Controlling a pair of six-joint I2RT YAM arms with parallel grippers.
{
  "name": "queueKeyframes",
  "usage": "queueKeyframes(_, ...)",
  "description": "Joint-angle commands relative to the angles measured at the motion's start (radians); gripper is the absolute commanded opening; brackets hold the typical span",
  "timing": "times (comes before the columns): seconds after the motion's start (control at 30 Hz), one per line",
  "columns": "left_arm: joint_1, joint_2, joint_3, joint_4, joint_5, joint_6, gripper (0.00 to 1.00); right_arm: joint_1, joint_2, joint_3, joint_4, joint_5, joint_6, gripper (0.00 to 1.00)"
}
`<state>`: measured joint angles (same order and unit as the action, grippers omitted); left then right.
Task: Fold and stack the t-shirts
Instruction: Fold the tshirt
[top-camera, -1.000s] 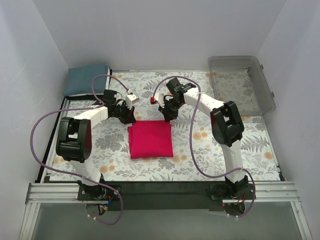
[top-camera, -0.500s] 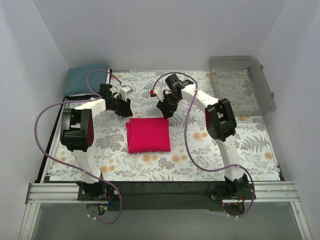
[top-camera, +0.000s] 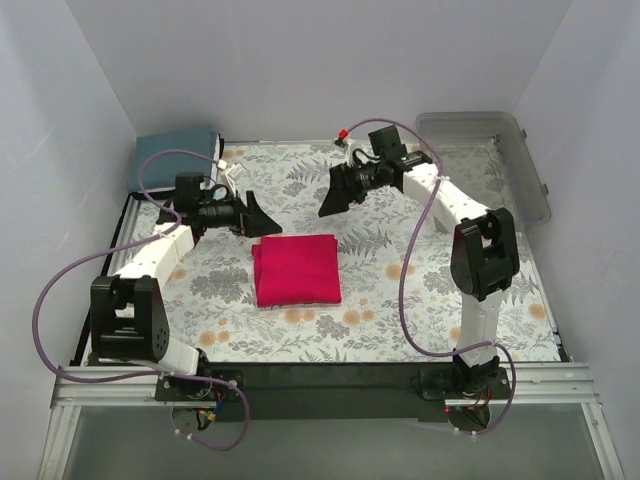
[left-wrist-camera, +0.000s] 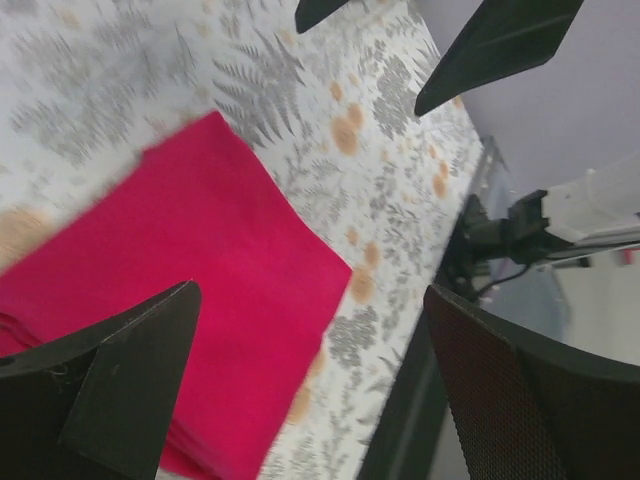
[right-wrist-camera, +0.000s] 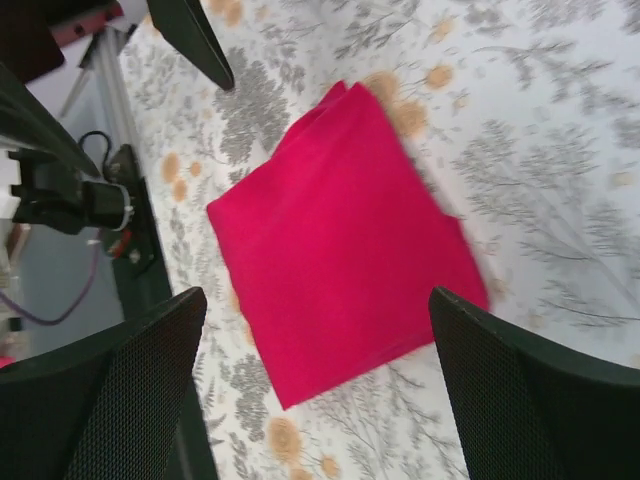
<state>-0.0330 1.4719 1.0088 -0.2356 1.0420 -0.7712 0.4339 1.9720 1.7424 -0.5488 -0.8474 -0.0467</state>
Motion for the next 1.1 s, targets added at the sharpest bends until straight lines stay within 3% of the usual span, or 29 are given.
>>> queueKeyframes(0.0, -0.018, 0.010, -0.081, 0.044, 0.049, -0.209, 0.94, 0.025, 0.053, -0.121, 0.142, -0.124, 0.223, 0.98)
queueKeyframes(0.13, -0.018, -0.012, -0.131, 0.065, -0.011, -0.230, 0.83, 0.042, 0.080, -0.185, 0.188, -0.144, 0.241, 0.98)
queueKeyframes(0.23, -0.025, 0.042, -0.145, 0.136, 0.079, -0.275, 0.67, 0.055, 0.128, -0.205, 0.233, -0.166, 0.264, 0.98)
queueKeyframes(0.33, -0.050, 0.108, -0.147, 0.182, 0.099, -0.327, 0.61, 0.069, 0.171, -0.205, 0.254, -0.185, 0.284, 0.98)
queueKeyframes(0.57, -0.047, 0.345, -0.128, 0.217, -0.014, -0.381, 0.86, 0.055, 0.283, -0.210, 0.265, -0.104, 0.315, 0.98)
queueKeyframes(0.8, -0.016, 0.562, 0.103, 0.089, -0.010, -0.307, 0.95, -0.020, 0.350, -0.075, 0.194, 0.028, 0.239, 0.98)
queueKeyframes(0.97, -0.016, 0.337, 0.064, 0.006, 0.100, -0.258, 0.96, -0.040, 0.150, -0.067, 0.193, -0.051, 0.243, 0.98)
queueKeyframes(1.07, -0.030, 0.181, -0.066, 0.086, 0.147, -0.371, 0.97, -0.006, -0.036, -0.263, 0.358, -0.084, 0.378, 0.98)
